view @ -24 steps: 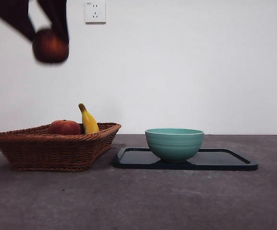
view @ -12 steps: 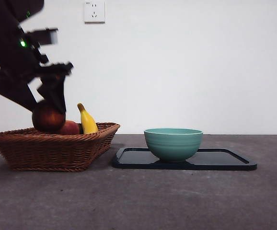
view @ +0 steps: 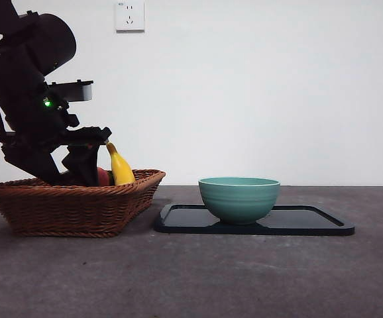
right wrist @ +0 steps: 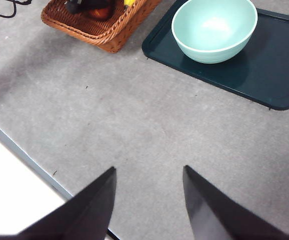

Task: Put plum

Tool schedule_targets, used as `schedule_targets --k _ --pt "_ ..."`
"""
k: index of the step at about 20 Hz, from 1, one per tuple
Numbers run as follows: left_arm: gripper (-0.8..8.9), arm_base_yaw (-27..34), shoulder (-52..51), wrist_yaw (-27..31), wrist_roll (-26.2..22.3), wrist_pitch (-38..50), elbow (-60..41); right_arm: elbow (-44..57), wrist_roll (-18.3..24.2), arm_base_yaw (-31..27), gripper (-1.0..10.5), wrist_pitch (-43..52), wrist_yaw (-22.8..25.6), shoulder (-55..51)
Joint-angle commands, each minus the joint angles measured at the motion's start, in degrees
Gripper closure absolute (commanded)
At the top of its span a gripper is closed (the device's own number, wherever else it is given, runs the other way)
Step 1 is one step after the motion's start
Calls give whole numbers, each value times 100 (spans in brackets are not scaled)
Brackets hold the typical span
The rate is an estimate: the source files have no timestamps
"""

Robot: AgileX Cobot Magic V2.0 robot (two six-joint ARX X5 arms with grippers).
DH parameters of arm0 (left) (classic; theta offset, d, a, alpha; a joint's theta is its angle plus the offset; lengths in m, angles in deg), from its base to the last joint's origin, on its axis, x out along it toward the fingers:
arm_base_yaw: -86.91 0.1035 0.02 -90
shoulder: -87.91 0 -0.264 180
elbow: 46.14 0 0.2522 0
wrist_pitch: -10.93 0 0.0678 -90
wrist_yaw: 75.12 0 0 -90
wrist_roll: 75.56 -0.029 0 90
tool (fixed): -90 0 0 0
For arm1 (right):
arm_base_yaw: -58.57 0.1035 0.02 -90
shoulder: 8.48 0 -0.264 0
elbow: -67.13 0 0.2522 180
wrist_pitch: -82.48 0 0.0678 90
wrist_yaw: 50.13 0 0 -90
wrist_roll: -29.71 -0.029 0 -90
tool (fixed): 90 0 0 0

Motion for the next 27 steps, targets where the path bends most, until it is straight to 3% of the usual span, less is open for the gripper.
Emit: schedule_targets --k 1,5,12,21,23,27 --pt "554 -11 107 -15 -63 24 46 -31 -48 50 734 107 26 33" --pt "382 -11 107 -15 -61 -83 46 -31 -46 50 734 129 26 33" --pt "377 -15 -35 -15 2 -328 166 -31 -48 50 734 175 24 33" --pt "378 -87 -1493 -22 0 -750 197 -31 -46 50 734 229 26 33" --pt "379 -107 -1910 -280 0 -1001 197 -31 -48 50 734 254 24 33" --pt "379 -107 -2671 -1390 24 -1620 197 -31 -50 50 734 264 26 33"
